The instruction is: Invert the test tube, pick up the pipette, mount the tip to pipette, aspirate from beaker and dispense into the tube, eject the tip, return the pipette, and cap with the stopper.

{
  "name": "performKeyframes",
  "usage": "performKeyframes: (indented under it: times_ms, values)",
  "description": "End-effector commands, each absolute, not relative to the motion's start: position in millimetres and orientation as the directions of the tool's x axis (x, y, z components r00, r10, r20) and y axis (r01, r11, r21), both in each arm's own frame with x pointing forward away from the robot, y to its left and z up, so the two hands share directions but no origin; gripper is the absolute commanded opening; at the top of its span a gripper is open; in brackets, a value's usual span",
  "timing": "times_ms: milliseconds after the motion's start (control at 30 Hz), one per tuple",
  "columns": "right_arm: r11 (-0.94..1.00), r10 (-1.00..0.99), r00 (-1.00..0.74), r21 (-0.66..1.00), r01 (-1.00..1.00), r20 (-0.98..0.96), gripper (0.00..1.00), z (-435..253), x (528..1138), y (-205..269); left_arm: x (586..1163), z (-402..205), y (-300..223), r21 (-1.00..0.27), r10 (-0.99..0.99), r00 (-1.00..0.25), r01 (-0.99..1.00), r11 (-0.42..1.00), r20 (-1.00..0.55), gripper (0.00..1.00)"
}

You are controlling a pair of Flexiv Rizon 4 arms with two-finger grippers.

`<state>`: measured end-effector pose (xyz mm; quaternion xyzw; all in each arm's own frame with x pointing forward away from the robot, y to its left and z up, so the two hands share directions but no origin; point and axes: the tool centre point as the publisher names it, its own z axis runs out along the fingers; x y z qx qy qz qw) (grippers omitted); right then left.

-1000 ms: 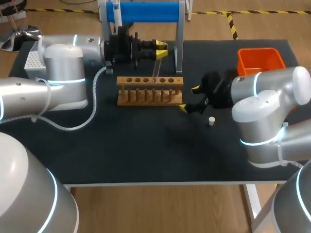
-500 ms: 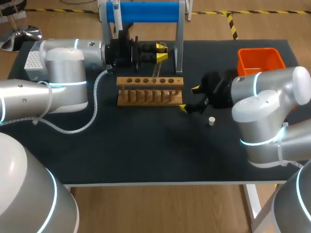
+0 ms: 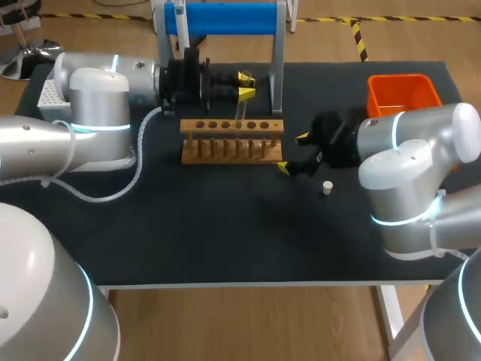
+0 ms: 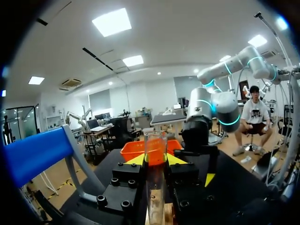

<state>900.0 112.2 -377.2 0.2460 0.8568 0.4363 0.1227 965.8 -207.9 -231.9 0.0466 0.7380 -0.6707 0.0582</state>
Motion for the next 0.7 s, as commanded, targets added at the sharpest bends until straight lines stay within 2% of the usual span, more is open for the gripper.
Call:
performKeyframes:
  times_ms: [33,700]
  values:
    - [0.498,0.528,-0.849,0.809,0.314,0.005,1.00,-377,900,111,964,-232,-206,-0.981,-0.005,-0.991,0.134,0.137,-0.136,0.00]
    - [0.498,0.528,-0.849,0.809,0.314,0.005,1.00,-377,900,111,965,-245,-209,-0.984,-0.074,-0.993,0.082,0.156,-0.094,0.00]
